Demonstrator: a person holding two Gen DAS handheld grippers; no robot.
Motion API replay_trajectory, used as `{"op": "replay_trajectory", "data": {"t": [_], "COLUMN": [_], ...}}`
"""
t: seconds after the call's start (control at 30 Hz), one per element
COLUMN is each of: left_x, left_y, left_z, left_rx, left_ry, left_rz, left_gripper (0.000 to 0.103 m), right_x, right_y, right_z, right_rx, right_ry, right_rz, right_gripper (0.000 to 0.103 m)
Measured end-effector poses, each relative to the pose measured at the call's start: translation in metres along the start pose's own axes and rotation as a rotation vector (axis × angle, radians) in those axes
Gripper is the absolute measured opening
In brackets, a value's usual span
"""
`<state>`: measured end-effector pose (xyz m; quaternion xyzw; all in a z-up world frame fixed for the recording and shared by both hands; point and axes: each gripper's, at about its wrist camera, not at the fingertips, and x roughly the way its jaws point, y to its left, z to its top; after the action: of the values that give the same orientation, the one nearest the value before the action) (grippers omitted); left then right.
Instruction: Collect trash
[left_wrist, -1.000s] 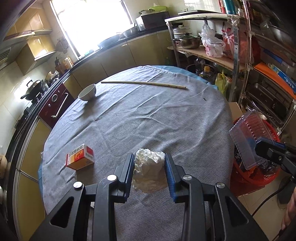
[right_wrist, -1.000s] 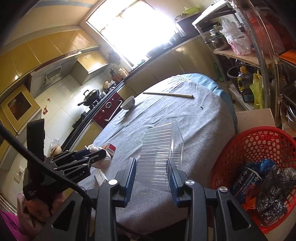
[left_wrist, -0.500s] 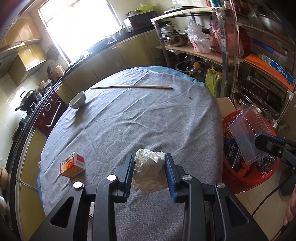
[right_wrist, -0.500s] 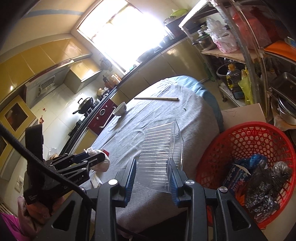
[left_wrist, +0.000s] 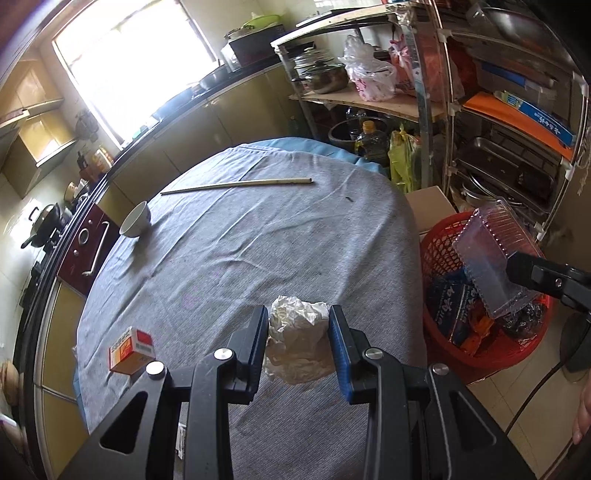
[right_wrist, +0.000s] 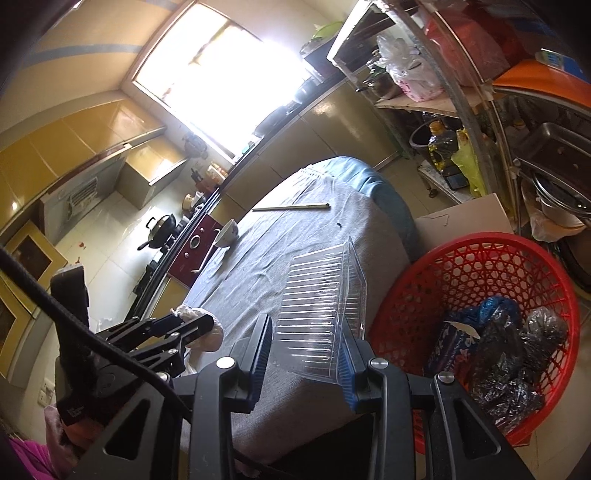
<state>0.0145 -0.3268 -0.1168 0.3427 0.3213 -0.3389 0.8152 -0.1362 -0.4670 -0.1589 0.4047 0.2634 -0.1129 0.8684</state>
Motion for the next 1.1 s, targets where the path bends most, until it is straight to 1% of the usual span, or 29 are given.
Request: {"op": "replay_trajectory", "data": {"t": [0.4, 0.87, 1.0, 1.1], "left_x": [0.003, 0.009, 0.012, 0.016], "left_y": [-0.023, -0.048, -0.056, -0.061], "left_z": [0.011, 0.023, 0.026, 0.028], "left_rx": [0.045, 0.085, 0.096, 0.094], "left_ry": [-0.011, -0.019, -0.014, -0.005], "left_rz": [-0.032, -0.092, -0.122, -0.16], "left_gripper": [0.034, 0.034, 0.034, 0.034], "right_x": [-0.012, -0.024, -0.031, -0.035], "right_y": [-0.02, -0.041, -0.049, -0.058], "right_z": [0.005, 0.011, 0.013, 0.015], "right_rx": [0.052, 0.091, 0.11, 0.13], "right_ry": [-0.029, -0.061, -0.078, -0.09], "right_rz": [-0.032, -0.079, -0.1, -0.128], "right_gripper": [0.036, 0.036, 0.036, 0.036]}}
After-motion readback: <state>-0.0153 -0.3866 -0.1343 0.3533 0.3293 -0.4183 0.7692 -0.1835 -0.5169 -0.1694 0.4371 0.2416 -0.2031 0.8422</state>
